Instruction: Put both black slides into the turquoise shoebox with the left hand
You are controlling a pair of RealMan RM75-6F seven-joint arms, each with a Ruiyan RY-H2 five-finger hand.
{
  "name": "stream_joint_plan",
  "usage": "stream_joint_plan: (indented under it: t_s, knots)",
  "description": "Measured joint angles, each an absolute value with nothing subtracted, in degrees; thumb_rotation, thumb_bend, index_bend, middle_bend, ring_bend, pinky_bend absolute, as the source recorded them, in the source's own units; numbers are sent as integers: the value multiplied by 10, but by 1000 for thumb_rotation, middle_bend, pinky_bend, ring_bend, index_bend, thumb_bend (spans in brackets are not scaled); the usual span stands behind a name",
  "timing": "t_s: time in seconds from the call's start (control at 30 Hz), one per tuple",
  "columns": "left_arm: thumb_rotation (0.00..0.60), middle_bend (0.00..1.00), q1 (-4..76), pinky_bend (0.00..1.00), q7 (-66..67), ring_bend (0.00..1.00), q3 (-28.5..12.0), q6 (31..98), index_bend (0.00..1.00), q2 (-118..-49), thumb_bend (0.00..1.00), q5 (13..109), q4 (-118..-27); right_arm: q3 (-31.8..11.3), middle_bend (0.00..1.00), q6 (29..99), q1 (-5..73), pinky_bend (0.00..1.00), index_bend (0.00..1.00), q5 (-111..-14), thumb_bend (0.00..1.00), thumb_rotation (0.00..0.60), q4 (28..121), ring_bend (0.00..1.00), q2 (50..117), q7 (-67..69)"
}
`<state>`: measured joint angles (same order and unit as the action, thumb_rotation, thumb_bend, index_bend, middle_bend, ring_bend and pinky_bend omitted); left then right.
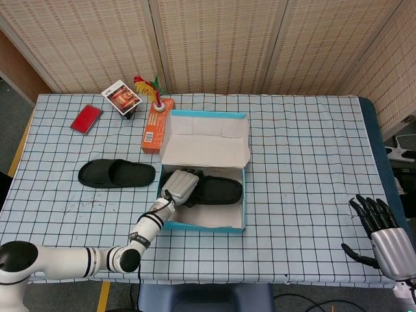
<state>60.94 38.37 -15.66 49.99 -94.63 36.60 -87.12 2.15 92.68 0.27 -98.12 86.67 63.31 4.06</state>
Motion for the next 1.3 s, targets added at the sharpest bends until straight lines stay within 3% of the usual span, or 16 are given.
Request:
stream_joint_plan:
  t_s: [0.53, 0.6, 0.63, 0.73, 0.9, 1.03, 1.2, 1.3]
  knots:
    - [600, 815, 624, 775, 356, 697, -117, 466, 788, -999, 805, 340, -766, 21, 0, 923, 3, 0, 0, -978, 158, 478, 869, 0, 631, 41]
    - [600, 790, 624, 750, 354, 691, -116, 466, 724, -1000, 756, 341, -765, 21, 0, 923, 3, 0, 0, -978, 158, 476, 869, 0, 631, 42]
    - [600, 767, 624, 733, 352, 682, -115, 466, 676, -1001, 722, 344, -763, 21, 0, 922, 3, 0, 0, -978, 158, 477, 869, 0, 631, 42]
    - [600, 614, 621, 668, 340, 595, -117, 471, 390, -1003, 581, 363, -764, 22, 0, 922, 4, 0, 0, -979, 157, 476, 869, 0, 630, 44]
    - [600, 383, 606, 634, 297, 413, -119, 496, 108, -997, 489, 447, -785, 24, 0, 921, 4, 0, 0, -982, 157, 478, 870, 0, 631, 42]
    - [600, 228, 591, 581, 259, 303, -119, 516, 6, -980, 461, 512, -817, 25, 0, 922, 3, 0, 0, -985, 158, 477, 871, 0, 631, 41]
    - [600, 41, 587, 449, 262, 90, -121, 518, 0, -962, 440, 507, -840, 25, 0, 925, 3, 0, 0, -987, 157, 477, 871, 0, 630, 41]
    - [600, 1, 589, 401, 267, 51, -122, 505, 0, -949, 436, 488, -856, 25, 0, 926, 2, 0, 0, -987, 158, 478, 872, 0, 629, 41]
